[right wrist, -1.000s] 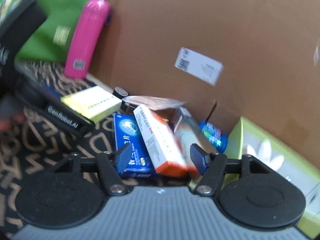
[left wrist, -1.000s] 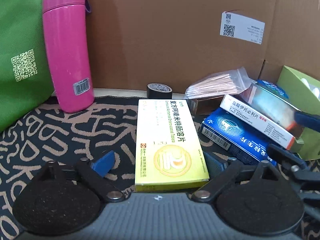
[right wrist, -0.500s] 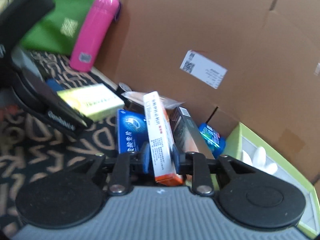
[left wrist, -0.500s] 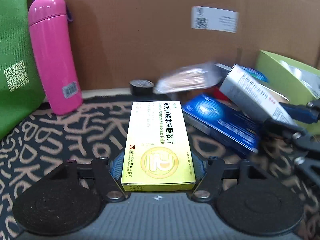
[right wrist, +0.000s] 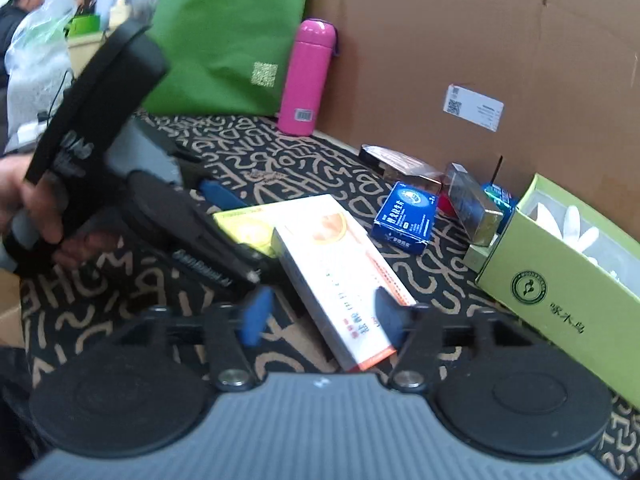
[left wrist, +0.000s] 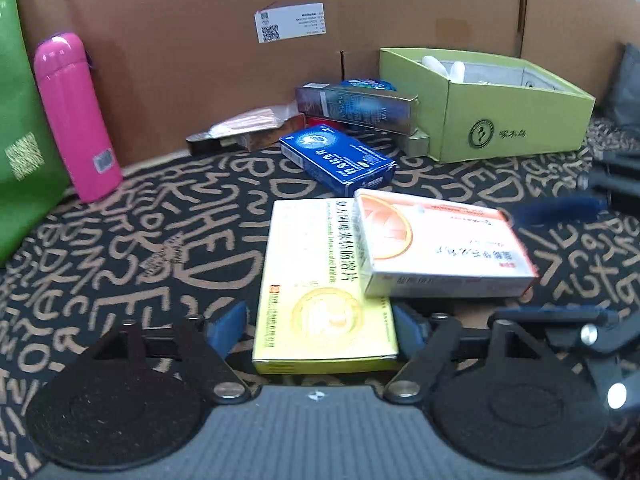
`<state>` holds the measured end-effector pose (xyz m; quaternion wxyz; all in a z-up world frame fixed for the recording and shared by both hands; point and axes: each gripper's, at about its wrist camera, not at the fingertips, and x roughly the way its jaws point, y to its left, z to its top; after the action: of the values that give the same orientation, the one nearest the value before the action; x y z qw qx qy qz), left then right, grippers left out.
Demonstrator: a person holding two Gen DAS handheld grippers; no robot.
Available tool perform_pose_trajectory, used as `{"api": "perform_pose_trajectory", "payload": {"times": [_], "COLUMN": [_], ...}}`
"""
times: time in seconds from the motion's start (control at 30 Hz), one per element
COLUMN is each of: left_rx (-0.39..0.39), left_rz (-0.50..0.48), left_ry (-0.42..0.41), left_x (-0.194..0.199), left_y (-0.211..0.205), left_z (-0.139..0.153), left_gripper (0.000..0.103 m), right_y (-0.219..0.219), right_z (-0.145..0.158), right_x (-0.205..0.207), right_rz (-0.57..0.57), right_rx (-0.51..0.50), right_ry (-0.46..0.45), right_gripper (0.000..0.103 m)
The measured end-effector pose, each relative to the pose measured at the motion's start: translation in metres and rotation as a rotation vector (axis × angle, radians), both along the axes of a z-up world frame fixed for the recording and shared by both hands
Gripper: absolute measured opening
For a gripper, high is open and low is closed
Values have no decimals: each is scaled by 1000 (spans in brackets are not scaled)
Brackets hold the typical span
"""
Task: Organize objects
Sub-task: 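Carry the yellow and white-orange boxes into the lime-green box and open both tools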
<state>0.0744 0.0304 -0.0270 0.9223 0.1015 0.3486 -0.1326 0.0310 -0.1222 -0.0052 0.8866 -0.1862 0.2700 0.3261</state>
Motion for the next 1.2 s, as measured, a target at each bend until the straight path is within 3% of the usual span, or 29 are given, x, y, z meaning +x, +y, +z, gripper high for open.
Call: {"api": "perform_pose_trajectory", "payload": {"times": [0.07, 0.23, 0.3, 0.33, 0.37, 0.43, 0.53, 0.6, 0.7, 0.8, 1.0, 1.07, 1.2], "left_rx": [1, -5, -9, -13, -17, -27, -44, -52, -61, -64, -23, -19, -40], "left_rz": [-2, 1, 4, 6, 7, 9, 18, 25, 34, -16, -72, -54, -20], "left_ry": [0, 1, 3, 5, 5, 6, 12, 13, 8, 15, 6, 7, 18], "left_x": [3, 9, 10, 10, 11, 12, 17, 21, 24, 24, 22, 25, 30], "left_y": [0, -2, -2, -2, -2, -1, -1, -3, -9, -18, -30, -29, -26], "left_z": [-1, -2, -2, -2, -3, -3, -4, -5, -6, -1, 0, -1, -3], "left_gripper": [83, 85, 85, 86, 86, 86, 87, 89, 91, 69, 72, 81, 88], "right_y": [1, -3, -5, -8, -11, -20, -29, -36, -40, -38, -37, -35, -30], "right_z": [-3, -11, -14, -16, -18, -18, -17, -19, -22, -20, -11, -12, -19], "right_x": [6, 38, 54, 58, 62, 66, 61, 52, 36, 26, 36, 39, 43], "right_rz": [-16, 36, 20, 9, -4, -93, -266, -320, -291, -239, -259, -258, -257], "right_rx": [-11, 17, 30, 48, 73, 107, 49, 41, 89, 102, 71, 69, 80], "right_ry": [-25, -3, 31, 57, 93, 115, 107, 109, 186, 191, 139, 137, 156], "right_gripper": [82, 95, 93, 81, 77, 74, 73, 75, 81, 81, 81, 80, 79]}}
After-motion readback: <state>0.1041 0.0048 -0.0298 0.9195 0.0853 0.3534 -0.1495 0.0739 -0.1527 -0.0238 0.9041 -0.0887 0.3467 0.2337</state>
